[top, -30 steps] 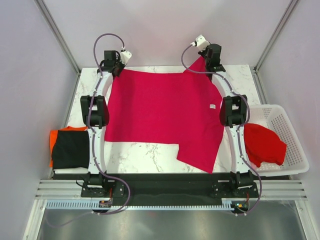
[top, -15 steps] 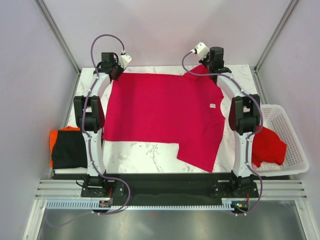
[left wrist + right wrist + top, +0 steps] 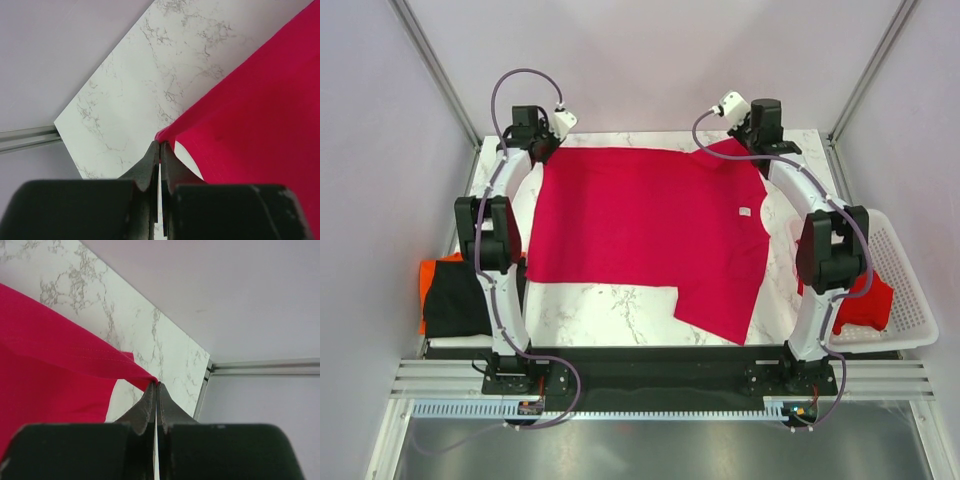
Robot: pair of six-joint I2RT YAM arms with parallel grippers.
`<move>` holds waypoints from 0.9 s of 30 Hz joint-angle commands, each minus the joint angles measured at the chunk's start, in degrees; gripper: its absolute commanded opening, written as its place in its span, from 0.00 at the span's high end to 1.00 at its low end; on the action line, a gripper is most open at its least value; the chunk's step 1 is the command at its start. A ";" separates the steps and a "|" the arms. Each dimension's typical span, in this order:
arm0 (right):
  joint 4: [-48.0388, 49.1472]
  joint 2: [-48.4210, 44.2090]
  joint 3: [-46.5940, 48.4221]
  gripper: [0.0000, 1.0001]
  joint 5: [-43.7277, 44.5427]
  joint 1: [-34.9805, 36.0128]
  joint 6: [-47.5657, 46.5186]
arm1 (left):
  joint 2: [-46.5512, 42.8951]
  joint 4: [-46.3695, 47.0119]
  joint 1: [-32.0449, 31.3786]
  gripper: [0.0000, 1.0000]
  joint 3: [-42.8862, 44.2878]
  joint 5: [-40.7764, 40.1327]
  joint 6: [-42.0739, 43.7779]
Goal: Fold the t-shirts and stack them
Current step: Fold the tshirt
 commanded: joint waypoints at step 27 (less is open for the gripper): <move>-9.89 -21.46 -16.81 1.00 -3.17 0.12 8.24 | -8.22 -4.93 2.56 0.98 -8.41 6.84 12.17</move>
